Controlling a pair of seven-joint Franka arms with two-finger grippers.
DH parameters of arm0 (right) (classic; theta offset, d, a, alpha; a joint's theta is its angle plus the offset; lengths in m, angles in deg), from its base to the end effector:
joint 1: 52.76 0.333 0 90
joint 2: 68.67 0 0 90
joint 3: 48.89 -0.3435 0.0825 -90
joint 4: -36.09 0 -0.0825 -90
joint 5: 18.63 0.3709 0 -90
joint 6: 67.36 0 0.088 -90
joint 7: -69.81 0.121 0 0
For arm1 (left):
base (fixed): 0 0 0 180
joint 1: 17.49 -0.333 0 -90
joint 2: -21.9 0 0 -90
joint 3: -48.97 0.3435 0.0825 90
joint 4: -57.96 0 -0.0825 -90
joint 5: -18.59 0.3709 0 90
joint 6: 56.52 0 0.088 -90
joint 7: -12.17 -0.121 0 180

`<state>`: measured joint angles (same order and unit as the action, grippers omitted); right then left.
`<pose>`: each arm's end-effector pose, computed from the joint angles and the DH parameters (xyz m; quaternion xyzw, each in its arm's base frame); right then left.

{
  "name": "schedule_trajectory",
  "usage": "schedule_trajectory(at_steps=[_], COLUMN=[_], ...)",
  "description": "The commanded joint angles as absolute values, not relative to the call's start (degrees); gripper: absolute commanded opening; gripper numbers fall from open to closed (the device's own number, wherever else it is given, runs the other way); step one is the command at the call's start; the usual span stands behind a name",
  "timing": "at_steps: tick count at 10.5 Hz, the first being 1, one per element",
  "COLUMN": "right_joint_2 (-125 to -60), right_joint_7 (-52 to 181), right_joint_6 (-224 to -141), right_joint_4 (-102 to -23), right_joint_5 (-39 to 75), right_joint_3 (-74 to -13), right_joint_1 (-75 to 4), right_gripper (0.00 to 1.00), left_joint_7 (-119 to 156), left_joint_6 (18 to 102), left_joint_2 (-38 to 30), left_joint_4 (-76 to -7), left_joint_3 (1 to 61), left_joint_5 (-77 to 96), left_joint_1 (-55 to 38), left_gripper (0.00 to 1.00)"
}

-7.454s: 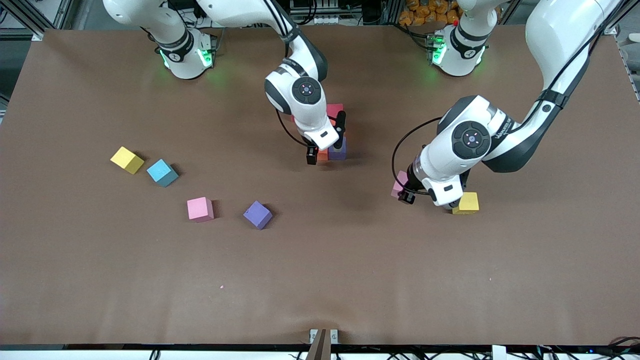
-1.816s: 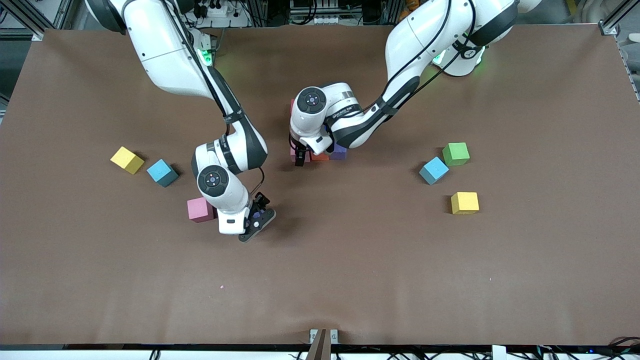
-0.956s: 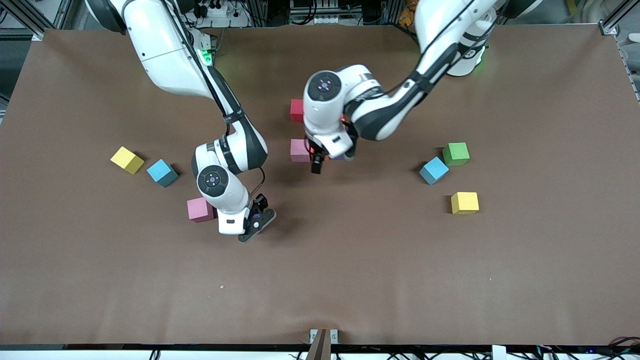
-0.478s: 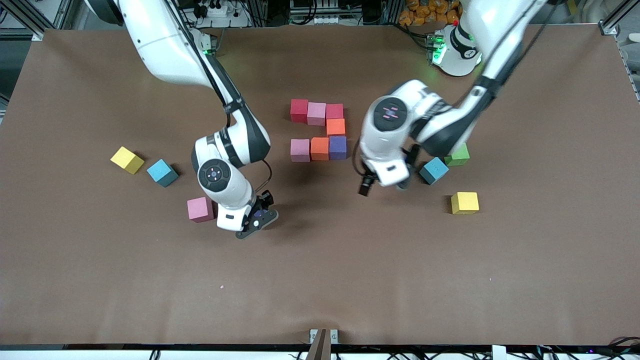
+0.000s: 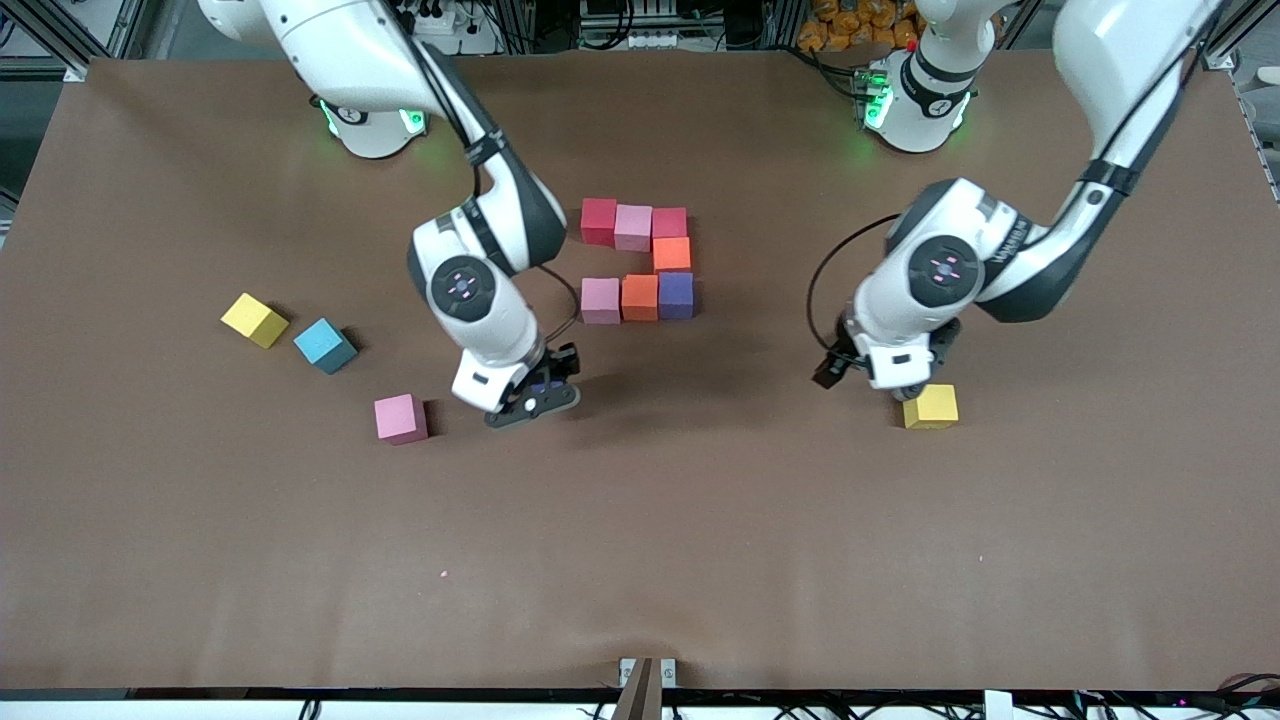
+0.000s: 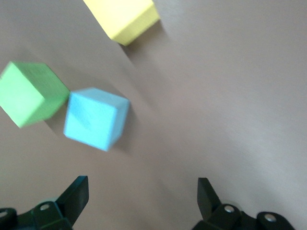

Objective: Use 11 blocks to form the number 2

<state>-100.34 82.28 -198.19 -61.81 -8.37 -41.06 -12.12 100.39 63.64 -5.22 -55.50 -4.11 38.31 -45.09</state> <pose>0.5623 0.3827 0.2932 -0.9909 -0.1300 -0.0010 0.0360 0.5453 -0.2050 0.3194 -0.8924 -0.4436 0.0763 0.0315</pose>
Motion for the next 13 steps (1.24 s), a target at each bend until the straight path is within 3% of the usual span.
schedule_trajectory(at_steps=[1, 5, 13], right_joint_2=[-99.1, -101.4, -103.7], right_joint_7=[89.8, 105.5, 107.8], right_joint_6=[-199.0, -202.9, -207.1], right_joint_4=[-65.5, -67.0, -68.2], right_joint_5=[-8.2, -8.2, -8.1], right_joint_3=[-41.0, -41.1, -41.1], right_joint_1=[-9.9, -3.9, -2.7], right_gripper=[0.26, 0.26, 0.26], left_joint_7=[96.5, 96.1, 96.0], left_joint_6=[65.6, 68.2, 72.3], left_joint_2=[-4.2, -6.2, -11.4], left_joint_4=[-60.8, -63.8, -66.2], left_joint_3=[-5.3, -5.2, -4.8], left_joint_5=[43.3, 47.6, 51.7], left_joint_1=[-47.7, -50.2, -52.9], left_gripper=[1.00, 1.00, 1.00])
